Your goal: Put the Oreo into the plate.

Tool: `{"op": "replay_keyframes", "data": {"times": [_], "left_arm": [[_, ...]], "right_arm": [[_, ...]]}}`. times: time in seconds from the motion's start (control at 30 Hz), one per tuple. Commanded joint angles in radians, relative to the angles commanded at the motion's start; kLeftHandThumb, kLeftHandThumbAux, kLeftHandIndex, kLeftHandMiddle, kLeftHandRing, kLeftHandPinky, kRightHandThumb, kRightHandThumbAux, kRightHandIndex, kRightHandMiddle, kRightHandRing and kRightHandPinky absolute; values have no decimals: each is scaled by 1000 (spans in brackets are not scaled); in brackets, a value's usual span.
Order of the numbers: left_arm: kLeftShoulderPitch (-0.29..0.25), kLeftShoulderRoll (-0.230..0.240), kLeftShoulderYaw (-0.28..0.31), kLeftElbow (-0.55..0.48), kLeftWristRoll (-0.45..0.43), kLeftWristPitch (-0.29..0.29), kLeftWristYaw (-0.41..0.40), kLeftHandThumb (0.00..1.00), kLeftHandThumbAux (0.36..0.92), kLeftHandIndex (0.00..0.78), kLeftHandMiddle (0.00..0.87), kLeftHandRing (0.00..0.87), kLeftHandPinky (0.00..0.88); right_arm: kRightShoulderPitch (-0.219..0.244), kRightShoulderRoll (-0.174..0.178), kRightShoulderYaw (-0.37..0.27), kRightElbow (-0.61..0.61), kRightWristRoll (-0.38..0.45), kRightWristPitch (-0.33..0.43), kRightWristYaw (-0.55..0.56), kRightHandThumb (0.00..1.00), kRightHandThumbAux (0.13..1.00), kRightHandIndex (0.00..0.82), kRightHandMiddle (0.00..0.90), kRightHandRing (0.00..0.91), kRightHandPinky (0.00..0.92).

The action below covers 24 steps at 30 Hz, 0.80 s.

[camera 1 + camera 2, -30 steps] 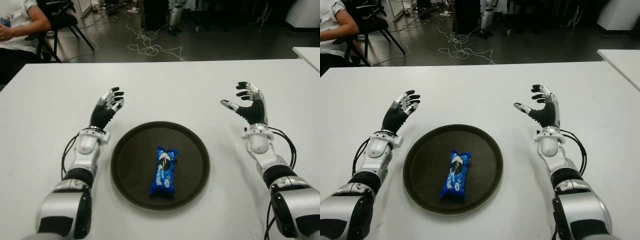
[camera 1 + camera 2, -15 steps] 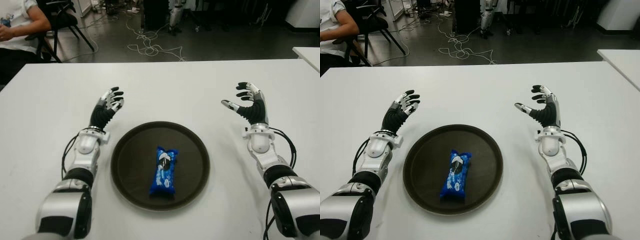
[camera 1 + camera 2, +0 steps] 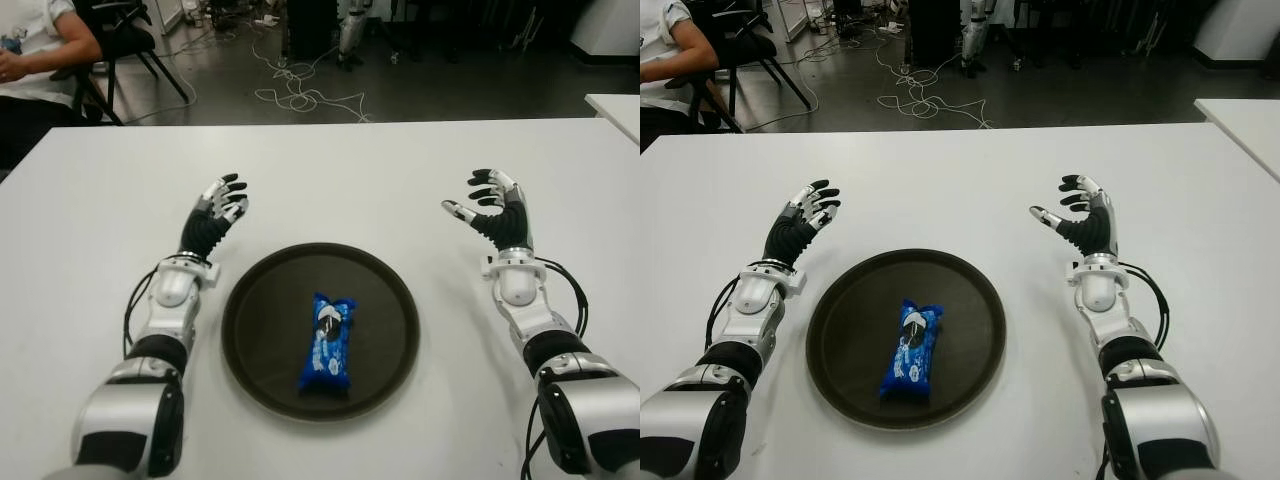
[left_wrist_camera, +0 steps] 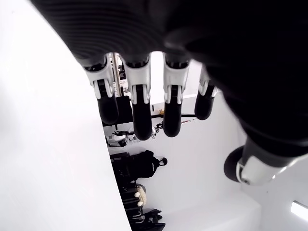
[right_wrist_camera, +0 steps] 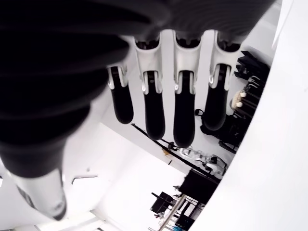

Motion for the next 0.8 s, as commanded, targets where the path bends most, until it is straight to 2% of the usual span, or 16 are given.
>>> {"op": "replay_keyframes", "data": {"times": [0.43, 0.8], "left_arm": [[-1, -2, 3, -3, -7, 5, -10, 287, 549, 158, 214, 183, 135], [2, -3, 5, -11, -9, 7, -14, 300, 557, 149, 209, 177, 127]], "right_arm": [[0, 3, -7, 0, 12, 11, 27, 104, 712, 340, 377, 401, 406], [2, 5, -15, -5, 12, 19, 34, 115, 718, 337, 378, 399, 402]]}}
